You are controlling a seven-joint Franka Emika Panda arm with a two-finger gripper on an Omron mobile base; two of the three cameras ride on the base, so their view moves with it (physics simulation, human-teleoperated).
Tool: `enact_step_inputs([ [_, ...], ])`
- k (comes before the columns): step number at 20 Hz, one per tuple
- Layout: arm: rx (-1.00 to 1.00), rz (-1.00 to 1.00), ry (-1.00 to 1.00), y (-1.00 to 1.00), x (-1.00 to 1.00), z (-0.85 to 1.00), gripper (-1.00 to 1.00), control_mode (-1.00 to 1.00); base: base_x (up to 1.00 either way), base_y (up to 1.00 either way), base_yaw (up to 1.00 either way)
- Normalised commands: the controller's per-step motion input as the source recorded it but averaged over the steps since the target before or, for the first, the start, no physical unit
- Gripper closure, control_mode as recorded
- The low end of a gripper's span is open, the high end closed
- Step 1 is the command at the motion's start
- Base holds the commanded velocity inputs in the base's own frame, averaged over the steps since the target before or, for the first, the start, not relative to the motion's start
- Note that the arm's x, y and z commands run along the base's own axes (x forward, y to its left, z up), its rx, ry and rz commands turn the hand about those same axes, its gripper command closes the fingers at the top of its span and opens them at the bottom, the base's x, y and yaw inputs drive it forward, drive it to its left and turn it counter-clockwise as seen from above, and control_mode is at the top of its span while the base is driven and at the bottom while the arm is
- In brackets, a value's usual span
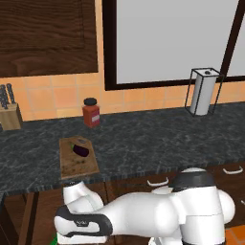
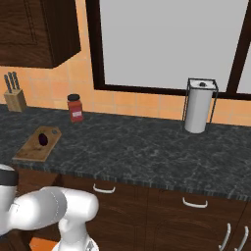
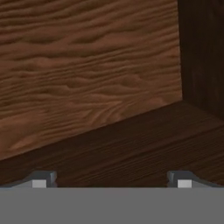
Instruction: Place the appropriate cutting tool for cutting the eggplant skin on the cutting board.
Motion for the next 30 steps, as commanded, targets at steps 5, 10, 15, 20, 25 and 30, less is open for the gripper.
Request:
enact_step_inputs([
  [5, 0.03, -0.13, -0.09, 0.01, 0.09, 0.10, -1.00, -1.00, 0.00, 0.00, 0.00],
  [10, -0.01, -0.25, -0.19, 0.26, 0.93, 0.09, -1.00, -1.00, 0.00, 0.00, 0.00],
  [15, -0.04, -0.10, -0.02, 0.40, 0.74, -0.03, -1.00, -1.00, 0.00, 0.00, 0.00],
  [20, -0.01, -0.05, 0.06, 0.15, 0.59, -0.14, -1.00, -1.00, 0.00, 0.00, 0.00],
  [25, -0.01, -0.03, 0.08, 0.05, 0.28, -0.44, -1.00, -1.00, 0.00, 0.00, 0.00],
  [30, 0.00, -0.03, 0.00, 0.00, 0.00, -0.56, -1.00, -1.00, 0.00, 0.00, 0.00],
])
